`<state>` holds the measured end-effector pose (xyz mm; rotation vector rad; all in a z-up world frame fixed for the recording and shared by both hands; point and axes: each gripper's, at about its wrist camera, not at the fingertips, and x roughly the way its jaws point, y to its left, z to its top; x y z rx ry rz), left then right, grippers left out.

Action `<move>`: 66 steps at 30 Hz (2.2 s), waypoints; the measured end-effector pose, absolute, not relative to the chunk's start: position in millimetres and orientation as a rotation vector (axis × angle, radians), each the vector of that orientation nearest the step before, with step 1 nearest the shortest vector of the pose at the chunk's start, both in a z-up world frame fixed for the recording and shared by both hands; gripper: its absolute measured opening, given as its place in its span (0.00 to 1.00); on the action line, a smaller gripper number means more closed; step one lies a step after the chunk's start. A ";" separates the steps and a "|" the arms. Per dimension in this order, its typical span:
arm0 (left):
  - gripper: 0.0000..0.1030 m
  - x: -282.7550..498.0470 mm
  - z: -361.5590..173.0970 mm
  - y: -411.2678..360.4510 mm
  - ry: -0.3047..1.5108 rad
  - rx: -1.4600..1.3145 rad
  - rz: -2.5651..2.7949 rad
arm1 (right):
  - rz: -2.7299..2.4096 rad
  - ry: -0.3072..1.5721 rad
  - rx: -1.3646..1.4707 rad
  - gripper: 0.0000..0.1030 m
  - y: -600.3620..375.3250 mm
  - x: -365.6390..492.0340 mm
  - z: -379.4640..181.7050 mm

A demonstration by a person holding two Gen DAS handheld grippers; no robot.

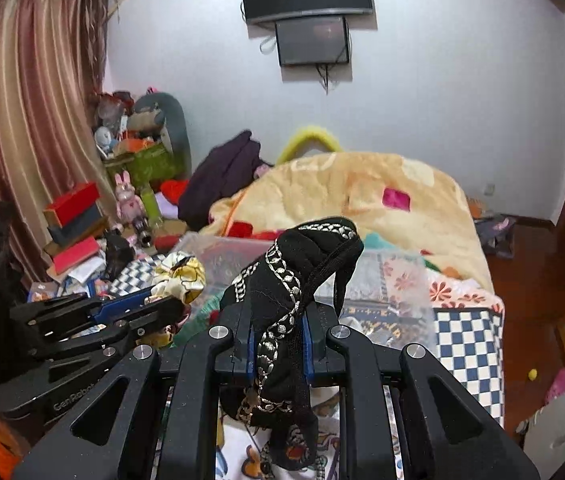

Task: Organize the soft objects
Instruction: 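Drop the scrunchie into the box while the right drops the black bag in, then grasp the green sponge with the left gripper while the right grasps the braided cord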

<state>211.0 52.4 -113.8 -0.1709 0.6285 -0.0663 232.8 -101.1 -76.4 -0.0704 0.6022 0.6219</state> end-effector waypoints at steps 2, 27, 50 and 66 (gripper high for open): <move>0.18 217.9 -118.9 50.6 0.646 -0.161 -0.065 | 0.627 0.621 -0.078 0.15 -97.9 236.1 -80.5; 0.49 194.6 -95.3 51.2 0.612 -0.148 -0.078 | 0.604 0.595 -0.124 0.53 -127.6 211.7 -64.2; 0.70 159.6 -170.8 28.9 0.809 -0.064 -0.127 | 0.633 0.805 -0.151 0.59 -146.9 188.5 -144.5; 0.47 169.4 -193.2 27.6 0.835 -0.079 -0.153 | 0.623 0.837 -0.208 0.18 -127.1 186.5 -159.7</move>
